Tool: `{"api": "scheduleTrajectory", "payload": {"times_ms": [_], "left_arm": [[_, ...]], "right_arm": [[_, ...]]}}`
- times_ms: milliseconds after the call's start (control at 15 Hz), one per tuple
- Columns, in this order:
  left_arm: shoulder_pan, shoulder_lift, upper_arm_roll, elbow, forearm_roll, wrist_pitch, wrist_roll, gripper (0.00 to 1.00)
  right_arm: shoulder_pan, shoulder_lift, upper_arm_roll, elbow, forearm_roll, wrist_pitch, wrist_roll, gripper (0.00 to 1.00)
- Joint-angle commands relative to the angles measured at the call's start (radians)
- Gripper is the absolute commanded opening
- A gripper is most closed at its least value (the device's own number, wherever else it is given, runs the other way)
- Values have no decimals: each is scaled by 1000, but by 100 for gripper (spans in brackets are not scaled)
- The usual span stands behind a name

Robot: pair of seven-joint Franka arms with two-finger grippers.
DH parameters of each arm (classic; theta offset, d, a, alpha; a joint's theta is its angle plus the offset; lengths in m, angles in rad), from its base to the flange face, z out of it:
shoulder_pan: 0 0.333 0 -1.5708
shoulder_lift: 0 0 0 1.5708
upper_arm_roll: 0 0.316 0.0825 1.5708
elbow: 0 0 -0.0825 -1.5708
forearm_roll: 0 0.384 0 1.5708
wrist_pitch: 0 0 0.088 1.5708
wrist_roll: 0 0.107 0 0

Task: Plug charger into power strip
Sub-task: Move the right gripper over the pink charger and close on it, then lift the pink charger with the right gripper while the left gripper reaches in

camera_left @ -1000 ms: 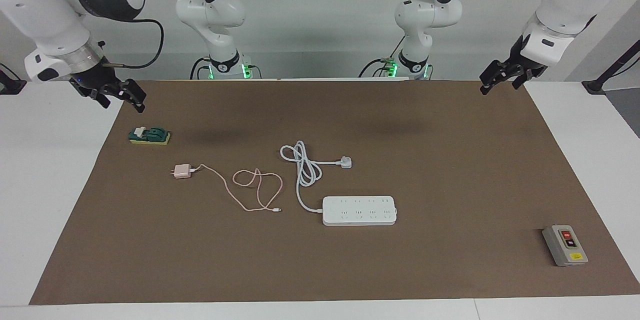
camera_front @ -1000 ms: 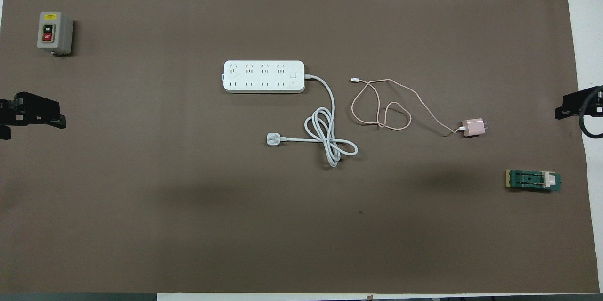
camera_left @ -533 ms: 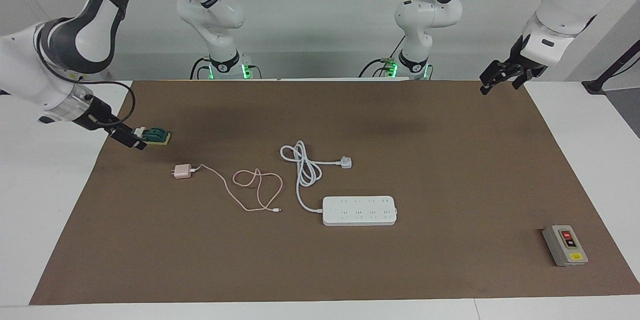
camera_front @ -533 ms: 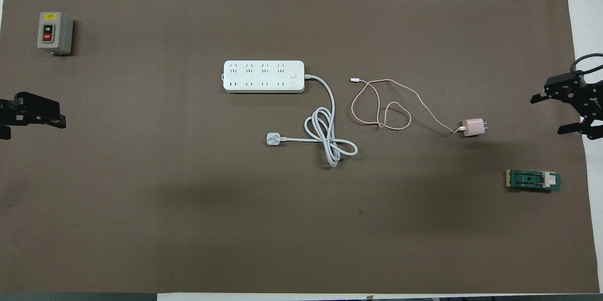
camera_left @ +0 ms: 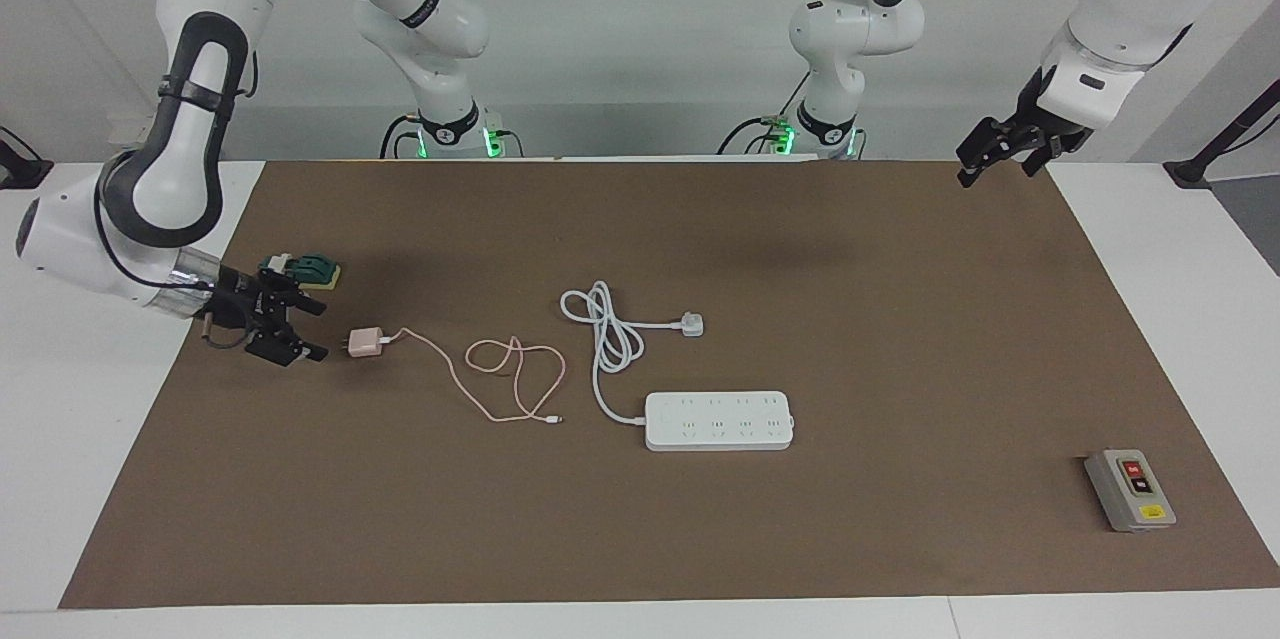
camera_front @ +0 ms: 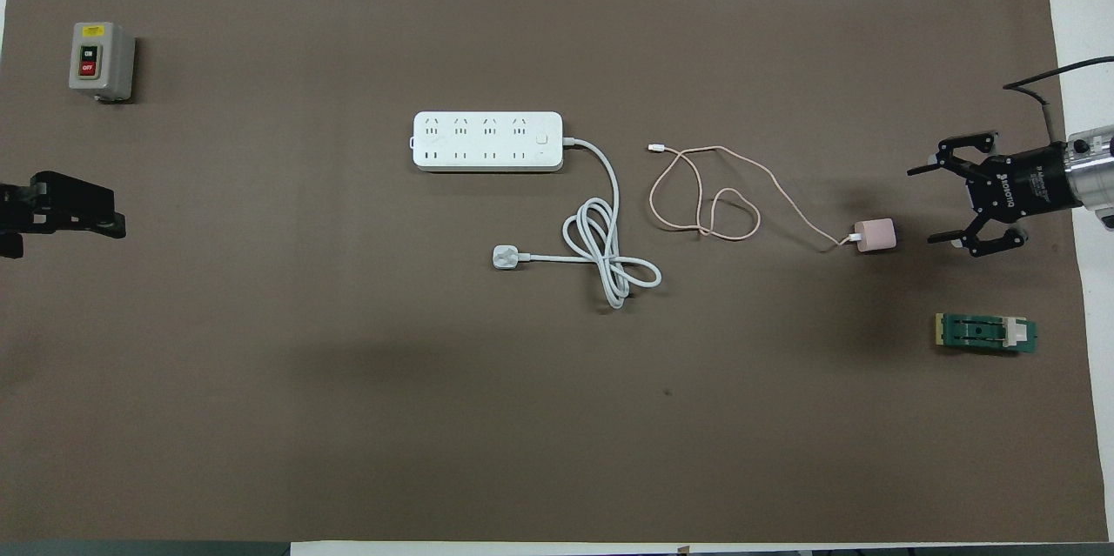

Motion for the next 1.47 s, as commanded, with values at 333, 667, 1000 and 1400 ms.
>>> {"api": "scheduleTrajectory", "payload": {"times_ms": [333, 667, 1000, 1400], "left_arm": [[-75, -32, 0, -38, 3, -5, -3, 100], [-101, -39, -7, -41, -6, -47, -3, 100], [-81, -44, 5, -44, -120, -57, 0, 100], [-35, -45, 5, -44, -270, -100, 0, 100]], "right_arm": [[-32, 66, 4, -7, 56, -48, 37, 100], [-30, 72, 6, -42, 59, -53, 39, 100], [-49, 108, 6, -39, 59, -53, 28, 100], [-35, 109, 6, -48, 85, -50, 34, 92]]}}
